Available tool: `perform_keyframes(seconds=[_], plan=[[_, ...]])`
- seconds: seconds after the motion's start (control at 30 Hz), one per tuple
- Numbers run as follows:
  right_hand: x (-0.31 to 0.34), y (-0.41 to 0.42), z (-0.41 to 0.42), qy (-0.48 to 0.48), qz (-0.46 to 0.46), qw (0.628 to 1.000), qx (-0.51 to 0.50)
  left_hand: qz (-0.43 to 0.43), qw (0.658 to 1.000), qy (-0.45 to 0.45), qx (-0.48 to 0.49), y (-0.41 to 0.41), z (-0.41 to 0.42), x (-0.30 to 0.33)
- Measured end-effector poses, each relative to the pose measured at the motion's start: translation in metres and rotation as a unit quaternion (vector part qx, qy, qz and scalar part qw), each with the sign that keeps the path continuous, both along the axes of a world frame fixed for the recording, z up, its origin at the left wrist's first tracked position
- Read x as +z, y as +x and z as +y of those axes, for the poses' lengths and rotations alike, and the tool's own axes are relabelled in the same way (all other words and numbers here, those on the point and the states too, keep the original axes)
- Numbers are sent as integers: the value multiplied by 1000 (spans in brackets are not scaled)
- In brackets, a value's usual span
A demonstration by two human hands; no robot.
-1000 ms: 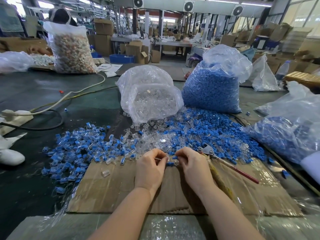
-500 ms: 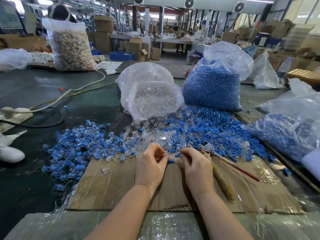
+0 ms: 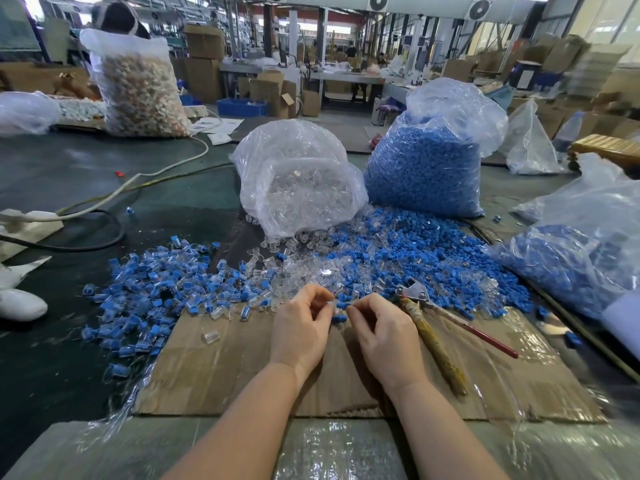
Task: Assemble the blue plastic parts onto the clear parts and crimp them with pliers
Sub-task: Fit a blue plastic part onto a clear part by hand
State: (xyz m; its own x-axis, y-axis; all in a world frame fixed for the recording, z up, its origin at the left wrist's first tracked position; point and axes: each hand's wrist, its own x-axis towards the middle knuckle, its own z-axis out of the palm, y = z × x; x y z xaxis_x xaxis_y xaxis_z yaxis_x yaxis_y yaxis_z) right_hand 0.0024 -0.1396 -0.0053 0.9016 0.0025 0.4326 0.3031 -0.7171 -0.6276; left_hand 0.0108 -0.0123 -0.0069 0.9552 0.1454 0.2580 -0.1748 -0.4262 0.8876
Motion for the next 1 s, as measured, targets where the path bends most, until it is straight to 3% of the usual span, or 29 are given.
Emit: perform_keyframes(seconds=[0.33, 0.63, 1.0], plan=[[-3, 2, 1, -55, -12, 998, -9, 24, 998, -13, -48, 1, 1, -2], [2, -2, 2, -27, -51, 998, 2, 30, 997, -48, -56, 1, 3, 0], [2, -1, 0, -32, -56, 997, 35, 19, 997, -19, -66, 3, 3, -1]])
